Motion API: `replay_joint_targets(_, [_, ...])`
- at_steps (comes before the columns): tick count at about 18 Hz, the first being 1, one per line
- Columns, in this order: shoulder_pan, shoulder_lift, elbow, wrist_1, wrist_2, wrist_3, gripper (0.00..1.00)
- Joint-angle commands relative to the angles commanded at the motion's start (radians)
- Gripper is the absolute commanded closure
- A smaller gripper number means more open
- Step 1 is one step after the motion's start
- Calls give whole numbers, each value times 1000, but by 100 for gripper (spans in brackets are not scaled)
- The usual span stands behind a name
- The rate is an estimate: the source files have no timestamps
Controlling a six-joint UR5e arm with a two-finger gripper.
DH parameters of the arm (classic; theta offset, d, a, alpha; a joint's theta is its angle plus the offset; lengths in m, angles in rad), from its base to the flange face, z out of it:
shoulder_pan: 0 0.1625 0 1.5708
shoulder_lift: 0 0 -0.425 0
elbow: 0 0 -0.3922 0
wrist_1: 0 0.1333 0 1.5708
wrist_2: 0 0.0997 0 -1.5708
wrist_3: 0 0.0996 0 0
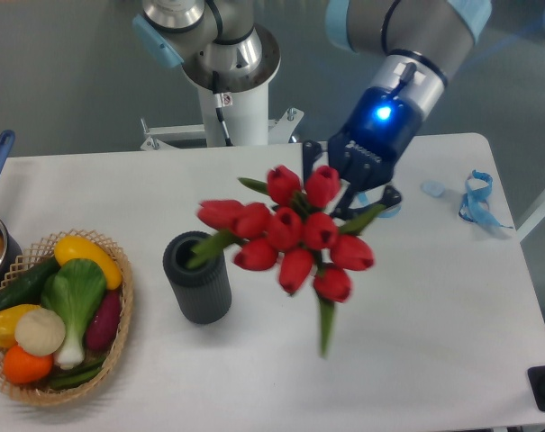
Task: Insert the flowers into the vase
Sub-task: 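Carry the red tulip bunch with the gripper toward the black vase, then lower the tulip stems down into the black vase opening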
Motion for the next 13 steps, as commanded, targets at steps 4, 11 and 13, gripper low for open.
replay_joint_targets(4, [-28, -2, -78, 8, -154, 9, 86])
replay_joint_targets(11, [-80, -28, -166, 8, -198, 72, 86])
replay_joint_targets(13, [-92, -29, -170, 8, -198, 74, 86])
